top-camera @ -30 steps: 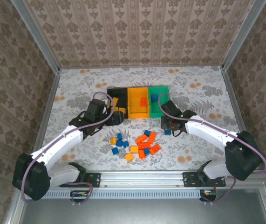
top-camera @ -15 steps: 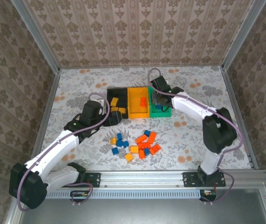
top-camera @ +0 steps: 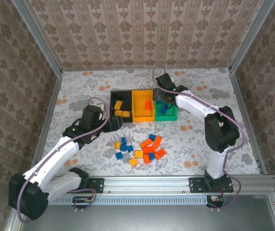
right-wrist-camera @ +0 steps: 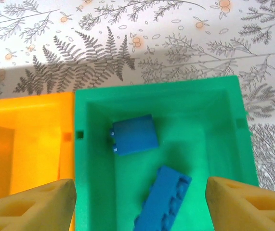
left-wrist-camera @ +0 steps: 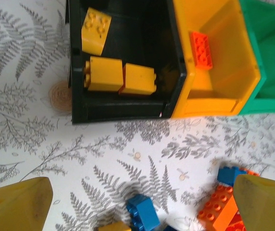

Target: Sort the legos into containers by color

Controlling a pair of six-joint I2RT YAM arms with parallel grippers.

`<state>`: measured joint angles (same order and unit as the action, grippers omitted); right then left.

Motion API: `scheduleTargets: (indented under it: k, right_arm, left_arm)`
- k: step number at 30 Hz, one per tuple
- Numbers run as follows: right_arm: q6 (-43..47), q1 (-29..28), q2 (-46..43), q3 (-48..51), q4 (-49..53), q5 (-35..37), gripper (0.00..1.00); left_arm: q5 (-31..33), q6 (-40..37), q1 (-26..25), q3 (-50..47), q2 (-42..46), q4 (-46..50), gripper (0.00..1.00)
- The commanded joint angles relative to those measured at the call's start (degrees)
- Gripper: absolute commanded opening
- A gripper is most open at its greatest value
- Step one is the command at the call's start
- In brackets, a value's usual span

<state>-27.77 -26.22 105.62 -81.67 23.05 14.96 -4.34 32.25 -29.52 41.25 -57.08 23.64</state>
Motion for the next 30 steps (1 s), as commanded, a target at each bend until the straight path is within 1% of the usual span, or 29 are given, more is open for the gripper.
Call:
scheduleTargets:
  k: [1,3,5,8,10,17,21,30]
  right_arm:
    - [-2.58,-1.14,-6.7,5.66,-2.05,-2.47,0.73]
    - [-3.31,-1.92,-9.14,9.49,-2.39,-3.39,0.73]
    - [-3.68,-2.56,-11.4,12.8,-3.25,-4.16,0.73]
    - [-3.87,-3.14,-14.55,16.84,-4.19,-4.92,0.73]
    - [-3.87,-3.29,-16.32,18.64,-4.41,-5.04,0.73]
    - [-3.52,-3.23,-20.92,21.96,-4.8,-4.74,0.73]
    - [-3.28,-3.18,-22.09,22.64,-4.92,-4.34,0.73]
    - [-3.04,-2.61,-23.17,23.3,-5.42,-4.19,0.74]
  left_arm:
    - [-2.17,-1.8,-0.03,1.15,-3.31,4.95,0.92]
    - [-1.67,-2.71,-1.45,1.54,-6.64,6.26,0.89]
    - [0.47,-3.14,-3.79,2.27,-10.12,7.5,0.88]
    - [2.98,-3.55,-7.51,3.11,-15.14,6.7,0.88]
    - [3.91,-3.77,-9.28,3.65,-18.36,5.39,0.85]
    - [6.15,-5.29,-11.69,6.91,-25.16,4.04,0.72]
    - [6.21,-5.47,-12.54,7.83,-27.88,4.2,0.66]
    - [5.21,-3.56,-15.21,6.08,-29.82,6.64,0.56]
